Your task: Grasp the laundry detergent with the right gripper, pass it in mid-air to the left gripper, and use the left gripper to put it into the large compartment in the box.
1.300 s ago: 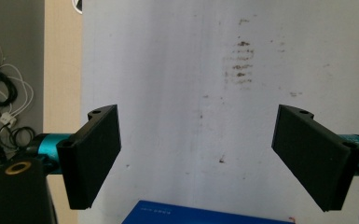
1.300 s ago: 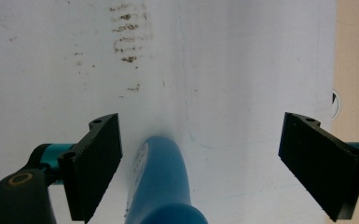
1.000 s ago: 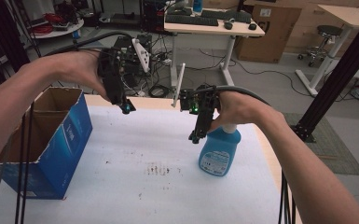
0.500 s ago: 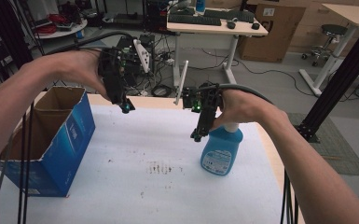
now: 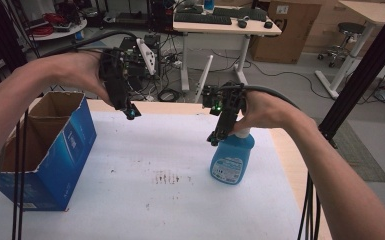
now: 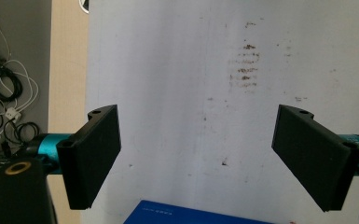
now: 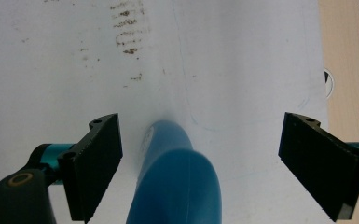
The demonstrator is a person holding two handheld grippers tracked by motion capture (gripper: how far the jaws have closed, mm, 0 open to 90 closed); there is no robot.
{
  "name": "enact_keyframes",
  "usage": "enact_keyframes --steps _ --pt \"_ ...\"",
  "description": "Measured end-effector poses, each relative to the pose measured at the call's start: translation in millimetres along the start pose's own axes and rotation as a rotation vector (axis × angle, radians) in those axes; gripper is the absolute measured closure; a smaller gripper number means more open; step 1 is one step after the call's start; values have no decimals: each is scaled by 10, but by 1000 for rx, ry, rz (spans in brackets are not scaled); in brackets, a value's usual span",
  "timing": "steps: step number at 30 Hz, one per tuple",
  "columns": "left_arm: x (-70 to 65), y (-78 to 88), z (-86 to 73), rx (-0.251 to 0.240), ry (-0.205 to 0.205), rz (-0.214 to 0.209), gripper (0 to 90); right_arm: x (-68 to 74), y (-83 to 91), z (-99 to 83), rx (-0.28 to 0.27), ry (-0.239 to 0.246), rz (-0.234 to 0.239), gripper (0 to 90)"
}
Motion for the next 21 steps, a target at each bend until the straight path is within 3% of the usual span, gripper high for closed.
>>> enact_keyframes --steps 7,21 --pt "15 -77 -14 -8 11 -18 156 -32 151 -236 -111 -59 -20 126" --pt "12 -94 1 -10 -2 -14 156 83 171 -673 -204 -134 -16 126"
Point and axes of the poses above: each handheld gripper's, and its own axes: y roughly backward along the jaws, z roughly out of its top, x roughly to its left, the point moved 6 cm from there along -y, roughly forward along the jaws, and after that the axes turned 7 degrees about -x, right-handed, at the moved point
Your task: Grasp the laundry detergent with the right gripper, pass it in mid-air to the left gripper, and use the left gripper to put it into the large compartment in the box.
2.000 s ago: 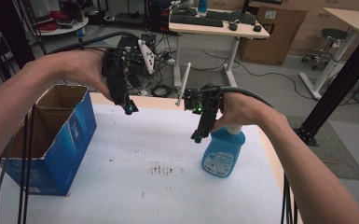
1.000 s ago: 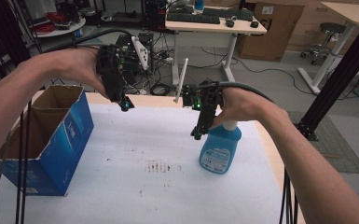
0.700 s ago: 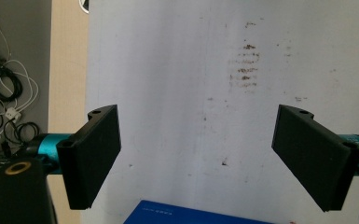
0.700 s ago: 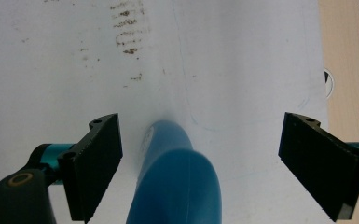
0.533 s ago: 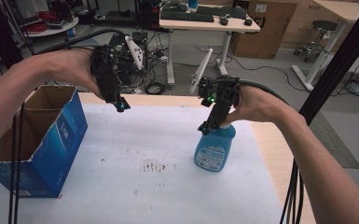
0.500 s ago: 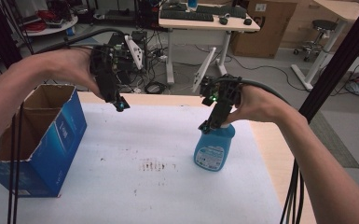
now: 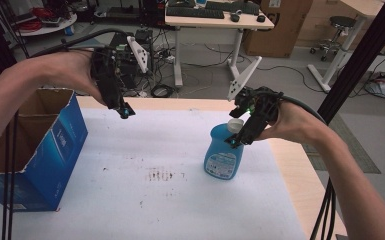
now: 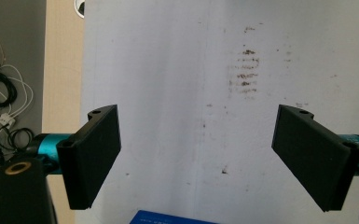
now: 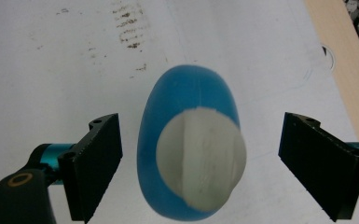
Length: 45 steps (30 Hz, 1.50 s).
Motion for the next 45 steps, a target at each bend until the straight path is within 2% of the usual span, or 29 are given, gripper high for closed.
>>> enact_keyframes --steps 6,9,17,33,39,45 --pt "-12 5 18 -7 -3 4 156 22 -15 -169 -62 -43 16 126" --pt "-12 4 21 -5 -9 10 155 46 -39 -228 -100 -46 12 126" --pt "-11 -1 21 -12 -13 13 156 88 -179 -413 -155 -87 10 126" --pt "8 6 -11 -21 -14 22 155 124 -440 -589 -242 -134 5 126" --pt "10 -3 -16 -20 -9 19 156 134 -488 -623 -285 -154 23 126" --pt "16 -16 -13 -19 -13 18 156 144 -518 -643 -300 -162 23 126"
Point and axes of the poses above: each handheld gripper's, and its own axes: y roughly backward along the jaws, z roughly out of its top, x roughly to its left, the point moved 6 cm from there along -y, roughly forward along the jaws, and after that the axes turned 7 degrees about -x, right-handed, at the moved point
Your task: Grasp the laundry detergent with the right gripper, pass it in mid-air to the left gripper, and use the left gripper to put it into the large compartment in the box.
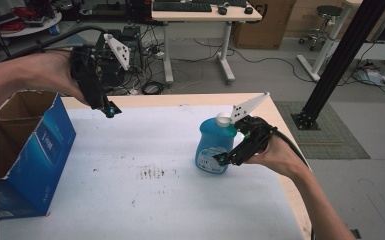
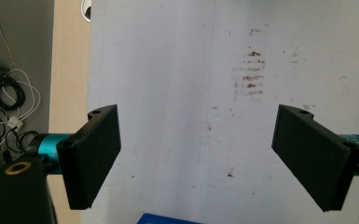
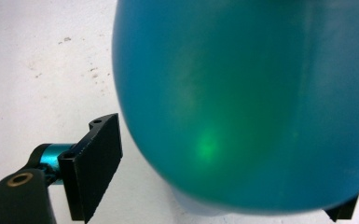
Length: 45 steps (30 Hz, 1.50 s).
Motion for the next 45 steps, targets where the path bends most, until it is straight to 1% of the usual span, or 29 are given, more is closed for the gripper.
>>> enact_keyframes --steps 11,14,16,18,19,21,23,28,29,31,32,35,36,37,38,39,41,42,45 --pt "-3 11 -13 -3 5 2 155 -15 -6 -35 -31 -10 -14 126" --pt "-2 7 -23 -2 7 2 156 -20 -9 -43 -46 -23 -12 126" --pt "2 4 -27 0 3 2 155 -29 -21 -56 -46 -19 -17 126" --pt "-3 -3 -32 1 6 -1 156 -37 -38 -68 -50 -27 -20 126" --pt "-3 -4 -34 2 7 -1 155 -40 -44 -75 -52 -33 -17 126" --pt "2 -6 -38 1 4 0 156 -41 -55 -81 -72 -39 -5 126" --pt "1 -6 -45 0 9 0 155 -40 -58 -83 -85 -41 0 127" --pt "10 -4 -60 -1 10 0 155 -32 -75 -74 -103 -32 6 131" --pt "11 -6 -61 -4 10 0 156 -31 -76 -72 -104 -26 7 148" --pt "12 -6 -64 -5 10 1 156 -28 -77 -68 -106 -22 14 152" --pt "11 -5 -65 -4 12 0 156 -29 -75 -65 -110 -19 8 152" --pt "9 -7 -69 -4 14 1 156 -37 -72 -58 -120 -26 4 163" --pt "9 -9 -75 -2 10 -1 156 -39 -70 -58 -120 -26 7 192" --pt "9 -10 -78 -1 9 1 156 -41 -70 -60 -124 -23 8 201" --pt "5 -8 -81 0 14 3 156 -51 -70 -66 -122 -27 0 201" --pt "1 -8 -82 -3 15 4 156 -53 -71 -68 -126 -35 6 201" --pt "3 0 -81 -3 7 5 156 -59 -70 -70 -128 -31 4 203" --pt "3 1 -81 -3 6 5 156 -52 -68 -63 -136 -35 16 237" --pt "4 1 -79 -3 5 8 156 -46 -66 -52 -143 -29 16 245"
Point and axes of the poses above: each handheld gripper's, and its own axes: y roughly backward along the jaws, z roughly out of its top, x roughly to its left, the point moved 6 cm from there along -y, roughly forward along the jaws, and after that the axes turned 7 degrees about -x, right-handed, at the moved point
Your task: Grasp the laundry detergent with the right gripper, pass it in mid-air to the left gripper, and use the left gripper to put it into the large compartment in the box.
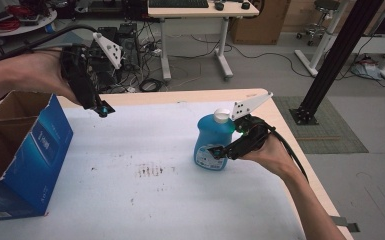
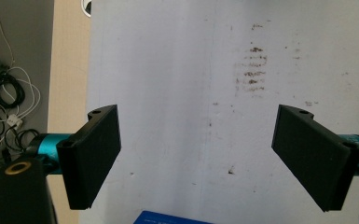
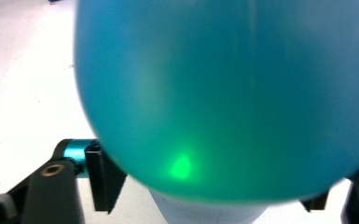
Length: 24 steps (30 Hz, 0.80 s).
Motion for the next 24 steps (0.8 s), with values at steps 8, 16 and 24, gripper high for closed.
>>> enact_keyframes --steps 8,16,24 --pt "-10 -6 5 -3 4 -1 156 3 -25 2 7 -9 9 262" --pt "-4 -4 2 -2 -1 1 156 -1 -26 6 -9 -9 15 321" --pt "-8 -13 -11 -3 1 0 156 -6 -45 -4 -8 -15 22 343"
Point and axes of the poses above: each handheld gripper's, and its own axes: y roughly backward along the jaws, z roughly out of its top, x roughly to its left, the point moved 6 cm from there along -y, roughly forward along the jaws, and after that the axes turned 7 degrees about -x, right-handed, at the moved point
